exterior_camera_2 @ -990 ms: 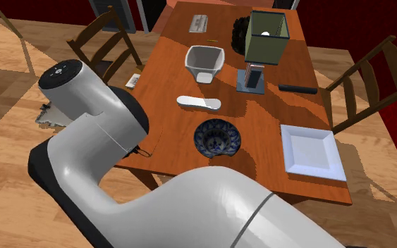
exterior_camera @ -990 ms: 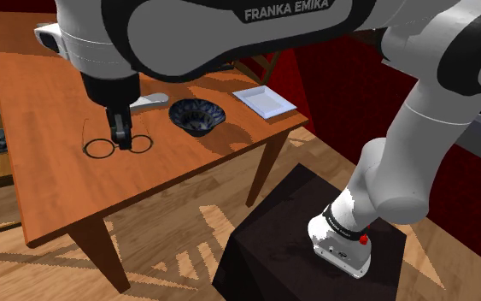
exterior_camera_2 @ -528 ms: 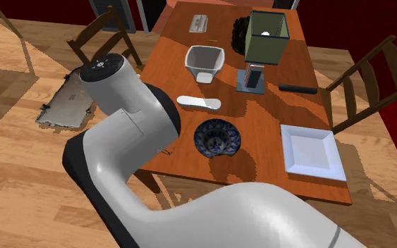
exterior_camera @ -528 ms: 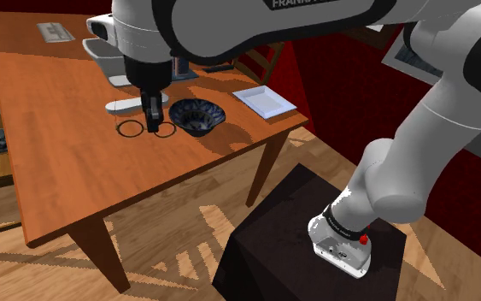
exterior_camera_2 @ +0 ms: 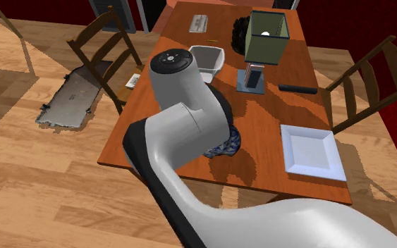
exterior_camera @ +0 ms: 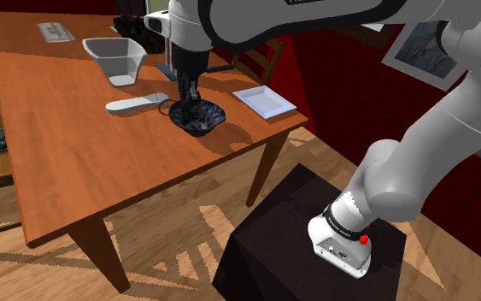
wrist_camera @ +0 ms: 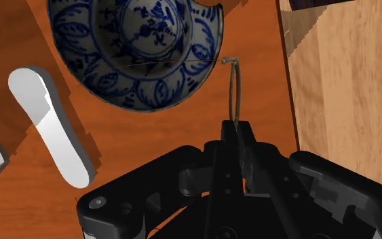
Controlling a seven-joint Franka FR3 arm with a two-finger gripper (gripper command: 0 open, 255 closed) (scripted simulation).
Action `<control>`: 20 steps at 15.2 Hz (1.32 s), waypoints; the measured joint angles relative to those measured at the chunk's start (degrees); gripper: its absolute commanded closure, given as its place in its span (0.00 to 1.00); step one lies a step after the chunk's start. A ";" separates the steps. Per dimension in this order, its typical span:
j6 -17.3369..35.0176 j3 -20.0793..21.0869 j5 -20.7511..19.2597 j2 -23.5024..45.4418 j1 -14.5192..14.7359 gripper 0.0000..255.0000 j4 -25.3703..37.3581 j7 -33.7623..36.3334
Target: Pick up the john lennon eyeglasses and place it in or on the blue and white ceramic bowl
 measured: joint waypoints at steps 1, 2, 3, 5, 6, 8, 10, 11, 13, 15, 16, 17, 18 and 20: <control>-0.02 -0.78 0.24 -0.85 -0.56 1.00 -0.73 -1.45; -0.25 -1.63 0.49 -1.80 -1.15 1.00 -1.36 -2.98; -0.03 -2.42 0.65 -2.55 -1.68 1.00 -2.23 -4.38; 0.91 -4.22 0.88 -3.91 -2.88 1.00 -4.39 -7.45; 0.99 -5.36 0.90 -4.45 -3.64 1.00 -4.94 -9.31; 2.01 -6.16 0.91 -4.75 -4.15 1.00 -6.20 -10.65; 3.36 -6.23 0.85 -4.53 -4.21 1.00 -7.35 -10.78; 4.19 -6.26 0.84 -4.51 -4.23 1.00 -8.17 -10.81; 5.62 -6.31 0.81 -4.46 -4.27 1.00 -9.54 -10.85; 7.20 -6.29 0.70 -3.95 -4.29 1.00 -10.61 -10.76; 7.90 -6.23 0.65 -3.71 -4.26 1.00 -11.08 -10.61; 8.76 -6.18 0.59 -3.40 -4.25 1.00 -11.64 -10.50; 9.40 -6.14 0.54 -3.17 -4.24 1.00 -12.06 -10.40; 10.85 -6.11 0.43 -2.75 -4.25 1.00 -13.03 -10.28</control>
